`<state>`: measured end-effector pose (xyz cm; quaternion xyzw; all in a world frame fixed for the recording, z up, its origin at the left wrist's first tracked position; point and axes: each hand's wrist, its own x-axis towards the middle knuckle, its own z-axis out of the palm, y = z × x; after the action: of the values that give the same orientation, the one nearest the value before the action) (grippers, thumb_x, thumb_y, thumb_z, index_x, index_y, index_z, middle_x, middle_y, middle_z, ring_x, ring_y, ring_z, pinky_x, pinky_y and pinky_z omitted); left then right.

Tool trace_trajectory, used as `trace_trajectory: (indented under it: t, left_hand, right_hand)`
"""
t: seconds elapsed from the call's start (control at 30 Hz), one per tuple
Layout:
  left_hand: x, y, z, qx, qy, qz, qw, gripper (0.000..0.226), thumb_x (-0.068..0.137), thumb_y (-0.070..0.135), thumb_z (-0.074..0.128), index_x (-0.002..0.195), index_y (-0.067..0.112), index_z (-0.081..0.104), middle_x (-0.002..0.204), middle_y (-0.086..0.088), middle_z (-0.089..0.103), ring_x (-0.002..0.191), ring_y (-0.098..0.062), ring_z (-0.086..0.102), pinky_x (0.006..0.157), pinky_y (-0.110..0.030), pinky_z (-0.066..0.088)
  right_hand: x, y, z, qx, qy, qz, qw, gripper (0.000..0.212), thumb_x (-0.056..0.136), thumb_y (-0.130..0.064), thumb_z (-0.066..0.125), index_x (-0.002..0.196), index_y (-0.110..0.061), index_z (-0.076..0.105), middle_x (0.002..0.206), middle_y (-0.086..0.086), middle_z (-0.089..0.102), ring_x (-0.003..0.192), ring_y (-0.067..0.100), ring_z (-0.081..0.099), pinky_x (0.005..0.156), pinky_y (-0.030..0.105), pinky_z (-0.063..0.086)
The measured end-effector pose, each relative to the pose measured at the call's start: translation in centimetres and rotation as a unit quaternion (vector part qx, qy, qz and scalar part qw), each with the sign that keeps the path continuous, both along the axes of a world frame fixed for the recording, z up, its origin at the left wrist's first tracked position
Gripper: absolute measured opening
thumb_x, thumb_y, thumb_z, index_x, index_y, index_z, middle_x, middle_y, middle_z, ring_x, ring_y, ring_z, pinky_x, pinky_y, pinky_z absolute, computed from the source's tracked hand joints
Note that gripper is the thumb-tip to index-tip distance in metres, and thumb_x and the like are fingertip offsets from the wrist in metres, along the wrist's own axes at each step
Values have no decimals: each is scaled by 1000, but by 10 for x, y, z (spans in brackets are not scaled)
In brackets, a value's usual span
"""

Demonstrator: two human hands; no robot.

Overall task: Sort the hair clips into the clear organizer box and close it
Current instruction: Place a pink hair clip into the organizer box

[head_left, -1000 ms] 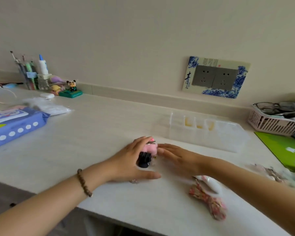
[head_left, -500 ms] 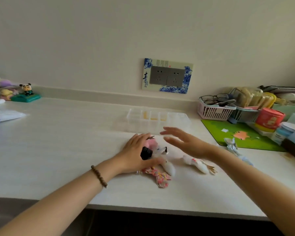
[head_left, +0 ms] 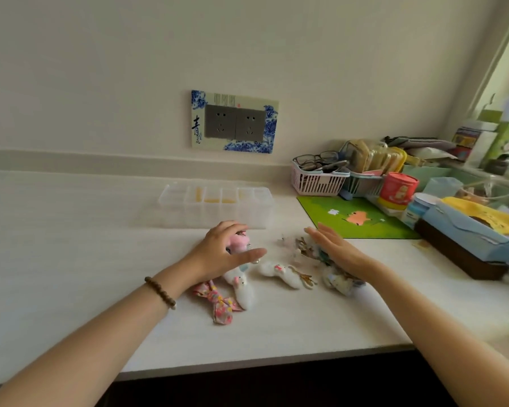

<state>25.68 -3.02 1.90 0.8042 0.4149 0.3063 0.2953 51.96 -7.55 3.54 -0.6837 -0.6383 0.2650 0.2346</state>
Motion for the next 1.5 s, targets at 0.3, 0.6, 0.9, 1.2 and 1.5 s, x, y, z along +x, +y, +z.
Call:
trace_trajectory:
  t: [0.3,0.6,0.9,1.2,1.5]
  left_hand:
    - [15,-9,8,-22,35,-29,999,101,52,82,53,137,31,37,146,7,31,136,-9,26,110,-28,26]
    - [-50,-46,8,-12,229,-113,967,139,41,79,68,136,46,-29,148,22,-33,138,0,-26,118,-33,-1]
    - [-62,-41,8,-21,232,-99,967,139,46,71,75,135,46,-29,141,32,-30,136,5,-22,117,-31,6]
    - [-94,-37,6,11,148,-78,986,124,46,80,65,140,50,-10,142,31,1,137,12,1,116,-30,17]
    - [-79,3,8,-23,63,-2,998,130,41,97,40,147,27,11,155,3,15,141,-12,18,115,-36,22]
  right_hand:
    - [-69,1,-7,61,57,75,994,54,97,-46,24,141,-16,36,154,4,25,141,15,22,116,30,15]
    - [-38,-36,-15,23,-9,141,990,98,67,-73,57,146,-40,8,159,-8,-1,144,9,8,119,39,13]
    - [-106,-31,-13,28,-58,155,986,104,63,-79,48,147,-35,6,158,-10,-9,145,13,5,118,32,10]
    - [-145,-12,-15,67,-29,174,982,83,74,-75,40,143,-39,14,156,-9,2,144,16,11,118,39,14]
    - [-158,22,-3,60,77,137,986,67,88,-62,21,144,-24,28,155,-1,22,142,13,19,117,33,13]
